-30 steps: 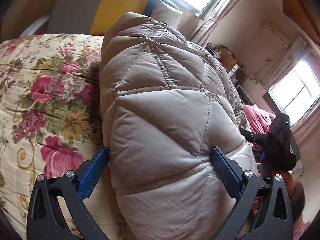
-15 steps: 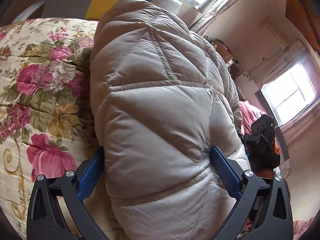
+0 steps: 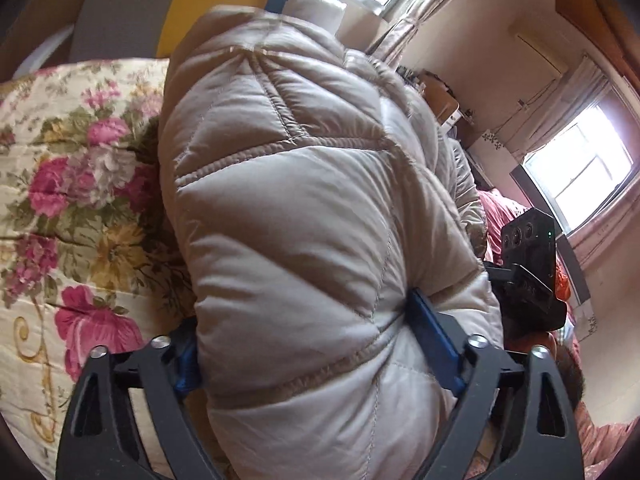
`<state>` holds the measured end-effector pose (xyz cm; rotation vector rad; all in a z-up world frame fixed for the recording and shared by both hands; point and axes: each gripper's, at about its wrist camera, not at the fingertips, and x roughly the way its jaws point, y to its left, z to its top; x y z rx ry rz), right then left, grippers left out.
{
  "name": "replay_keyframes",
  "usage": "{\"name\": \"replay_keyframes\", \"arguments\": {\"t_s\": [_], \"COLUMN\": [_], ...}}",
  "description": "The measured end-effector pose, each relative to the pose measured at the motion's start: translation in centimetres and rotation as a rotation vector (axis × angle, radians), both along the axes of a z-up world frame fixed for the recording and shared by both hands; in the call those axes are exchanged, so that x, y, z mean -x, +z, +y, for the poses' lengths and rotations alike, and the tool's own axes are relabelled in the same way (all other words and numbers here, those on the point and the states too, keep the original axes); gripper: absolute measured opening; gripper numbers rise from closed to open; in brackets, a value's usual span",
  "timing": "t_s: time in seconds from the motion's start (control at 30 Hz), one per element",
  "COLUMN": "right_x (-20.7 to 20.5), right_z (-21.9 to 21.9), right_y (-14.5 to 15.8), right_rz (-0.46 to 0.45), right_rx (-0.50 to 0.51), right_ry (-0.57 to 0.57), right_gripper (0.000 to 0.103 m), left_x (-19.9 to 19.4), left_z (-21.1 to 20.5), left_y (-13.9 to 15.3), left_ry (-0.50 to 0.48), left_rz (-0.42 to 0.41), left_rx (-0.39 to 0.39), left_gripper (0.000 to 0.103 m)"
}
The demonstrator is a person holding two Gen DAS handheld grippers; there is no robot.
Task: Fold large clothes
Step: 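Lift the jacket bundle with both tools and roll it over onto itself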
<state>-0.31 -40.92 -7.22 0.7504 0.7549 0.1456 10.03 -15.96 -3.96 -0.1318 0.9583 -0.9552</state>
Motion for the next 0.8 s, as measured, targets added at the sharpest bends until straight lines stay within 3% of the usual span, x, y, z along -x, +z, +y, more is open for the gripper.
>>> {"name": "replay_keyframes", "arguments": {"t_s": [0.1, 0.3, 0.8], "right_x": [0.0, -0.9, -4.3], "right_z": [1.0, 4.3, 8.5], "right_y": [1.2, 3.7, 5.1], "right_rz": [-0.051, -0.15, -0.288], "right_rx": [0.039, 0.168, 0.168], "right_ry": [0.005, 0.039, 0.107], "right_gripper": [0.084, 0.076, 0.068], "left_x": [1.0, 2.8, 4.5], "left_z": [0.3, 0.6, 5.9], "left_y": [1.4, 3.6, 7.9], "left_ry": [0.007, 0.037, 0.15], "left_rz": [-0.076, -0.215, -0.491], "left_rx": [0.006, -0.005, -0.047], "left_gripper": [0.067, 0.057, 0.053]}}
